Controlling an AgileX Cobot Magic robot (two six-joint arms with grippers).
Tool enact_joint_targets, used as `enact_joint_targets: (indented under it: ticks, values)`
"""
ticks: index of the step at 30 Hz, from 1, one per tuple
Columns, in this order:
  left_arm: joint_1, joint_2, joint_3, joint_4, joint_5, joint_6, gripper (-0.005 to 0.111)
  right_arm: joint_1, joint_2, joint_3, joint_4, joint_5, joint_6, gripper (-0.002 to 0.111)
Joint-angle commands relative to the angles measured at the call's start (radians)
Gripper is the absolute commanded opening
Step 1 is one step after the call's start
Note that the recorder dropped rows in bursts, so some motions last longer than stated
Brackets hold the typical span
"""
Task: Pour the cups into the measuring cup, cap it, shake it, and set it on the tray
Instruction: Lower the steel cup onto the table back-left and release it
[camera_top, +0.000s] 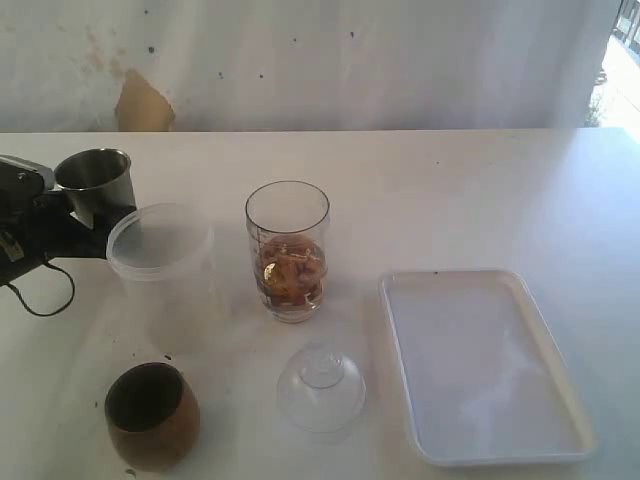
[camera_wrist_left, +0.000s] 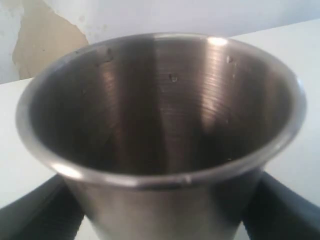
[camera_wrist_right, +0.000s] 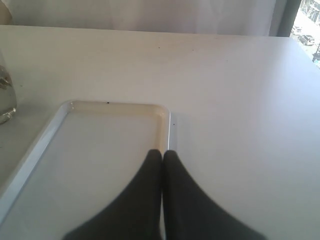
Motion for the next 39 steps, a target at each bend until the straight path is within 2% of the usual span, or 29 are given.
enact_joint_targets:
  ticks: [1,2,3,4,7,14,16,25,31,34,39]
  values:
    - [-0.003,0.003,-0.005,-0.009,-0.024,-0.007,0.026,0.000,-0.006,0.002,-0.005,-0.003,-0.007,0.000]
    - [-0.003,0.003,-0.005,-0.009,-0.024,-0.007,0.037,0.000,-0.006,0.002,-0.005,-0.003,-0.007,0.000]
    - [-0.003,0.003,-0.005,-0.009,-0.024,-0.015,0.054,0.000,-0.006,0.002,-0.005,-0.003,-0.007,0.000]
    - [-0.003,0.003,-0.005,-0.009,-0.021,-0.022,0.075,0.000,-0.006,0.002,-0.005,-0.003,-0.007,0.000]
    - [-0.003,0.003,-0.005,-0.007,-0.020,-0.022,0.106,0.000,-0.006,0.002,-0.005,-0.003,-0.007,0.000]
    - [-0.003,0.001,-0.003,-0.005,-0.005,-0.032,0.105,0.000,-0.006,0.002,-0.005,-0.003,-0.007,0.000]
    - [-0.003,0.001,0.001,-0.003,0.001,-0.078,0.105,0.000,-0.006,0.002,-0.005,-0.003,-0.007,0.000]
    - [0.001,-0.002,0.083,-0.002,-0.093,-0.100,0.105,0.000,-0.006,0.002,-0.005,-0.003,-0.007,0.000]
    - [0.003,-0.073,0.148,-0.063,-0.060,-0.033,0.105,0.000,-0.006,0.002,-0.005,-0.003,-0.007,0.000]
    - [0.021,-0.123,0.178,-0.094,0.008,-0.020,0.105,0.000,-0.006,0.002,-0.005,-0.003,-0.007,0.000]
    - [0.055,-0.201,0.247,-0.090,0.010,-0.018,0.105,0.000,-0.006,0.002,-0.005,-0.003,-0.007,0.000]
